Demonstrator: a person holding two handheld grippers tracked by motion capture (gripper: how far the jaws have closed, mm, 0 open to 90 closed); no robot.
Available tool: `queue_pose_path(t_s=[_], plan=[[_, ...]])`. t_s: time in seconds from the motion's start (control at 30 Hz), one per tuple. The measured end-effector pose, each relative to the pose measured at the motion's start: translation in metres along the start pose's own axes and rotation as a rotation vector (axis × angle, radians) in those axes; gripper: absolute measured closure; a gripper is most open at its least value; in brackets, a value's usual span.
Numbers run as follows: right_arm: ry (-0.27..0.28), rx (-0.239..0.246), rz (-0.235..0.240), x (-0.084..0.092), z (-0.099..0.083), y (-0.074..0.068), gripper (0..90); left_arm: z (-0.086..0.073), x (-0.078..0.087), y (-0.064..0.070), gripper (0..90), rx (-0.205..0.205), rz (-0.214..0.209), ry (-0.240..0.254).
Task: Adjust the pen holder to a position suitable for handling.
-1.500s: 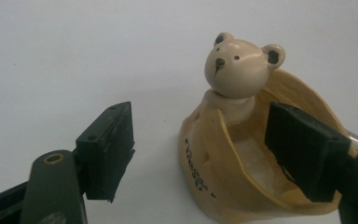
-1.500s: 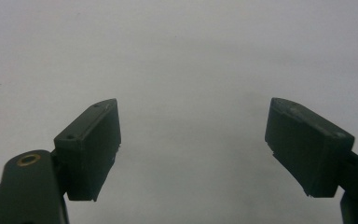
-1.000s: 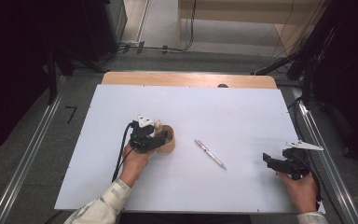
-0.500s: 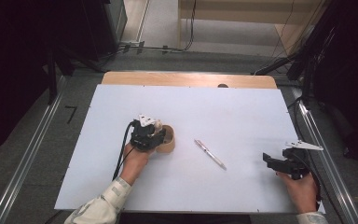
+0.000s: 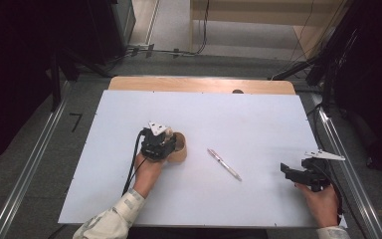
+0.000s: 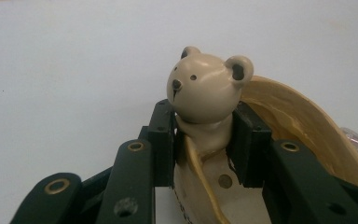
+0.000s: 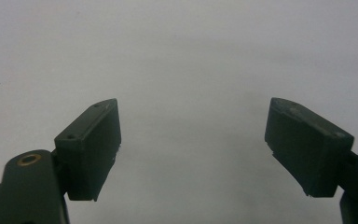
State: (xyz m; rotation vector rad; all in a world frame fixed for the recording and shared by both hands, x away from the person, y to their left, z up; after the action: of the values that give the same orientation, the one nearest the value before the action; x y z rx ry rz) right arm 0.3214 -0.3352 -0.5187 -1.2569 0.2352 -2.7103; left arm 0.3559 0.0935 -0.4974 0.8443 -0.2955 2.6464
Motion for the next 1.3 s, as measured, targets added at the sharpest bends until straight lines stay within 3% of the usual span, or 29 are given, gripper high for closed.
queue_pose_path(t_s=[0.33,0.57,0.7,0.97,1.3], plan=[[-0.001,-0.001,0.000,0.000,0.000,0.000,17.2,0.003,-0.004,-0.001,66.1,0.050,0.012,0.020],[0.000,0.001,0.003,0.000,0.000,-0.001,17.2,0.008,-0.009,0.003,66.1,0.064,0.042,0.040],[-0.001,-0.001,0.001,0.000,0.000,0.000,17.2,0.009,-0.011,0.003,66.3,0.080,0.039,0.042],[0.000,0.002,0.005,0.000,0.000,0.000,17.3,0.012,-0.014,0.005,66.4,0.077,0.047,0.046],[-0.003,-0.004,0.008,0.000,0.001,0.001,17.3,0.022,-0.027,0.009,66.4,0.102,0.082,0.061]])
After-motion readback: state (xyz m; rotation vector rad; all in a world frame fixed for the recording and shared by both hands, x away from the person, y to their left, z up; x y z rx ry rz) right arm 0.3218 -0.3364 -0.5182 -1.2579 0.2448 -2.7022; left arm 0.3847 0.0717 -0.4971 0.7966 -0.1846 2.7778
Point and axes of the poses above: each handheld gripper's, and its own axes: x roughly backward along the jaws, z roughly out of its top, y roughly to its right, the point moved 5 cm from there along -x, roughly forward along the jaws, and after that the axes turned 13 degrees about -x, right-handed, at the moved point
